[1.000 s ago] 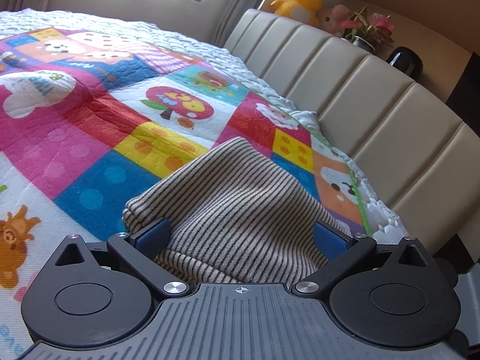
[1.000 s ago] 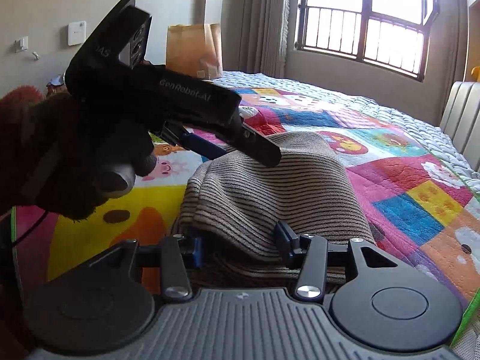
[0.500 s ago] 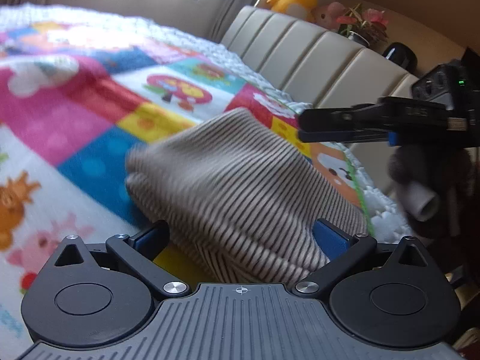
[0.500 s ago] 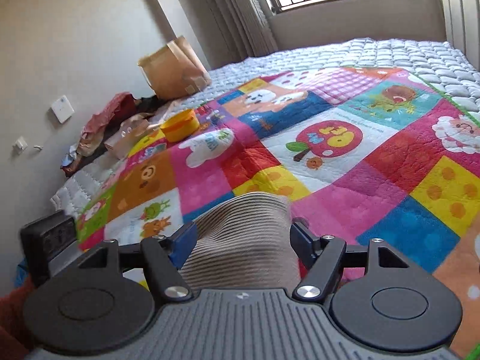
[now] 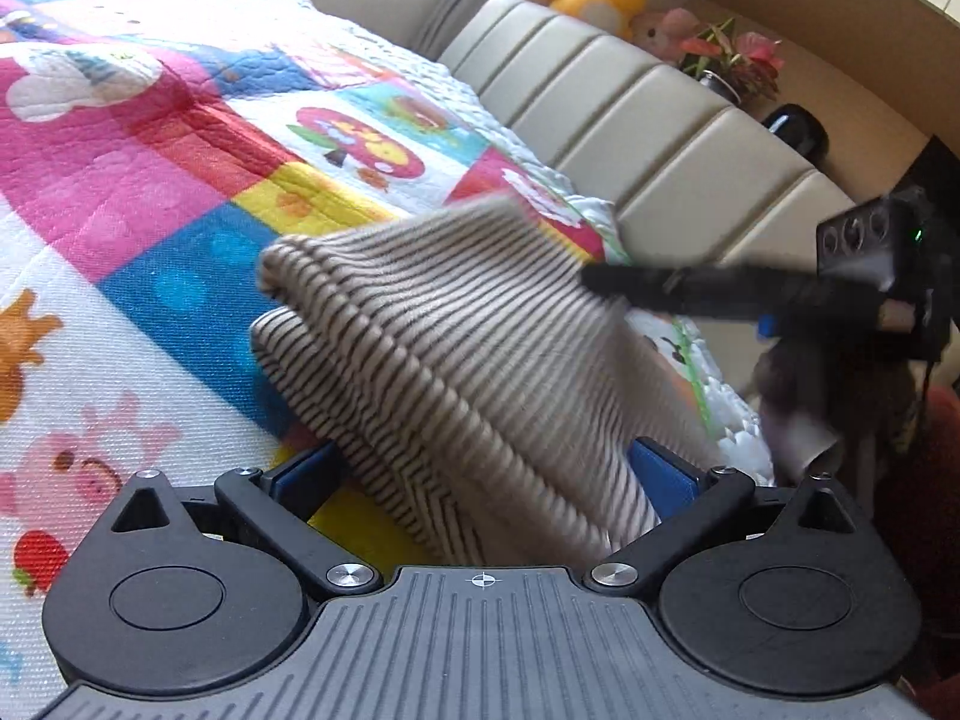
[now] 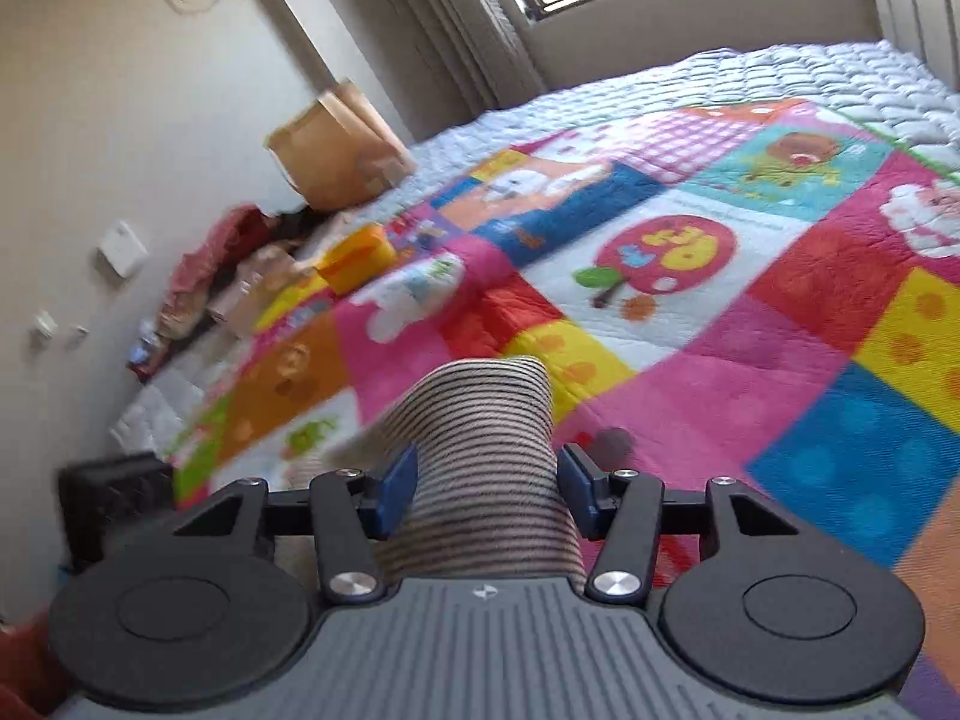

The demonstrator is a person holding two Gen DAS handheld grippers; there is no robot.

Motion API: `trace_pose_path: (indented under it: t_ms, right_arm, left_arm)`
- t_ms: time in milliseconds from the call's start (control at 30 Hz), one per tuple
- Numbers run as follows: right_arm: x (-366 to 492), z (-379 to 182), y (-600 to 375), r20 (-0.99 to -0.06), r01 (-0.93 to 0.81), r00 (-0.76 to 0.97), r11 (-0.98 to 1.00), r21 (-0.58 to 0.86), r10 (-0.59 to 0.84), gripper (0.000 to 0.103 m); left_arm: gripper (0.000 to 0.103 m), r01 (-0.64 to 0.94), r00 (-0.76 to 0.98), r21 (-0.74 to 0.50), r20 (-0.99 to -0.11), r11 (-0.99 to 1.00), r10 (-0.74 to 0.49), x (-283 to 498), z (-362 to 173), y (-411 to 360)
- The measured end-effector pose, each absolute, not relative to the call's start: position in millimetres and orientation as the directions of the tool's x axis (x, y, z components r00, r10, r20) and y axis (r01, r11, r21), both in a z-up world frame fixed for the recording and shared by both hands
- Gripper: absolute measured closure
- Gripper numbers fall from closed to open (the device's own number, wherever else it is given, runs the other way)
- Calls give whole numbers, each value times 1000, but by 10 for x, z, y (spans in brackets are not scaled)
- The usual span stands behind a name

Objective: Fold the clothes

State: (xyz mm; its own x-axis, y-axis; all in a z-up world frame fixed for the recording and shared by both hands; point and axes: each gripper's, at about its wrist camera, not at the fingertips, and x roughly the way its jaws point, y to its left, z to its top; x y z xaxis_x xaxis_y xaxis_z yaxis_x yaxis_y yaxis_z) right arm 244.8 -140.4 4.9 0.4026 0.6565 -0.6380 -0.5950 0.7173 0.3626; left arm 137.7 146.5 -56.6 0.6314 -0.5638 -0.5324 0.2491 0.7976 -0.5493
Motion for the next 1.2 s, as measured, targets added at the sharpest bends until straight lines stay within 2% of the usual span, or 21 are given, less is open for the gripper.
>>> trace_pose_path:
  t_ms: [33, 100, 200, 300, 367, 467, 567, 700, 867, 933, 967, 1000, 1100, 1200]
  right_arm:
    - [2443, -37, -1415, -657, -583, 413, 737, 342, 631, 45]
    - [2439, -129, -1545, -623, -538, 414, 731, 421, 664, 38]
    - [2372, -110, -1723, -573, -511, 405, 696, 504, 713, 34]
    - [2207, -45, -1884, -567, -543, 418, 695, 471, 710, 30]
    - [2116, -53, -2012, -556, -544, 410, 683, 487, 723, 29]
    - [2018, -128, -2147, -558, -539, 398, 677, 500, 729, 29]
    - [1873, -292, -2083, -634, -554, 391, 721, 417, 667, 33]
    - [1565, -338, -2031, -616, -566, 371, 695, 444, 695, 41]
    - [1208, -230, -1859, -637, -683, 280, 615, 393, 718, 41]
    - [1204, -177, -1924, -629, -693, 288, 611, 384, 722, 36]
    - [1241, -153, -1995, -610, -676, 295, 612, 411, 736, 27]
    - [1294, -137, -2077, -588, -649, 308, 617, 445, 748, 22]
    - [1483, -158, -2264, -528, -549, 333, 616, 564, 781, 20]
    - [1632, -300, -2229, -525, -496, 349, 628, 599, 776, 20]
  left_arm:
    - [0, 241, 634, -544, -539, 804, -555, 1365, -552, 1451]
    - [0, 228, 638, -523, -557, 821, -532, 1310, -512, 1428]
    - [0, 193, 639, -516, -580, 835, -506, 1245, -441, 1464]
    - [0, 159, 633, -543, -585, 824, -507, 1163, -359, 1523]
    - [0, 137, 616, -610, -564, 781, -549, 1123, -330, 1562]
    - [0, 118, 598, -674, -538, 729, -594, 1105, -314, 1511]
    - [0, 108, 584, -633, -584, 767, -564, 1126, -335, 1361]
    - [4, 106, 575, -600, -613, 793, -541, 1164, -402, 1312]
    - [5, 72, 589, -585, -629, 808, -508, 1258, -444, 1456]
    - [5, 94, 581, -571, -634, 816, -510, 1235, -423, 1443]
    - [5, 108, 574, -565, -636, 818, -516, 1224, -418, 1430]
    - [4, 120, 565, -569, -635, 814, -527, 1224, -425, 1417]
    - [2, 152, 539, -580, -630, 801, -559, 1226, -447, 1377]
    - [2, 166, 533, -590, -621, 790, -575, 1299, -473, 1359]
